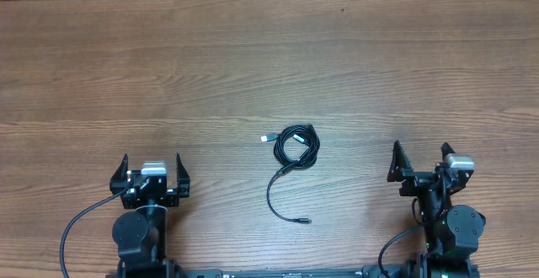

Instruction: Untangle cables

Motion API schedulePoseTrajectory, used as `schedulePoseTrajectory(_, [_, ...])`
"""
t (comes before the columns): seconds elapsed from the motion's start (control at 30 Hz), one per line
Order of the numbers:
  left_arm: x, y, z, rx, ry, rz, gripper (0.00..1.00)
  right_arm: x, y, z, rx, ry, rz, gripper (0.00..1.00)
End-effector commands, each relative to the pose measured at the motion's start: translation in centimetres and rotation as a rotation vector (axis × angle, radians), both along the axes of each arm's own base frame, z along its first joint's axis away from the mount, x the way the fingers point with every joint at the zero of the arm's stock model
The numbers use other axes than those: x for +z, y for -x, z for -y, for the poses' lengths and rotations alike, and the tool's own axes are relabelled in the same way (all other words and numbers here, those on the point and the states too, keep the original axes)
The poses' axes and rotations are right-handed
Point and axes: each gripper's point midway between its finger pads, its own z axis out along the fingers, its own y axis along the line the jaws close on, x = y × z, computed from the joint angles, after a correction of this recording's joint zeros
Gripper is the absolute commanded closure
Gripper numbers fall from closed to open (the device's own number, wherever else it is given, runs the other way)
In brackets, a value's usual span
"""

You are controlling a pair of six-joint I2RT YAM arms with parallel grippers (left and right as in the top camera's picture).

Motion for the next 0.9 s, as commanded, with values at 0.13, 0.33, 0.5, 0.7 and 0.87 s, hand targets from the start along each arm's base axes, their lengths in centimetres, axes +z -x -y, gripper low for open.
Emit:
schedulePoseTrajectory(0.13, [-0.1,0.1,-0.3,0.012,-0.021,0.002,0.00,2.5,0.5,-4.2,0.247,-0.005,0.093,0.00])
schedulePoseTrajectory(0.33, [-0.1,0.1,-0.3,0.012,-0.021,0.002,0.00,11.1,2.4,-5.7,0.327,-0.043,0.244,0.00])
schedulePoseTrajectory(0.5, [-0.1,0.1,-0.3,0.012,-0.021,0.002,0.00,20.4,6.4,-5.0,0.256,-0.023,0.337,0.00])
schedulePoseTrajectory(0.7, [-0.1,0.1,-0.3,0.012,-0.021,0.002,0.00,28.8,10.1,-3.9,0.164,-0.029,0.343,0.00])
schedulePoseTrajectory(0.87, [-0.1,0.1,-0.3,0.012,-0.021,0.002,0.00,32.9,7.1,-3.7,0.166,-0.073,0.125,0.00])
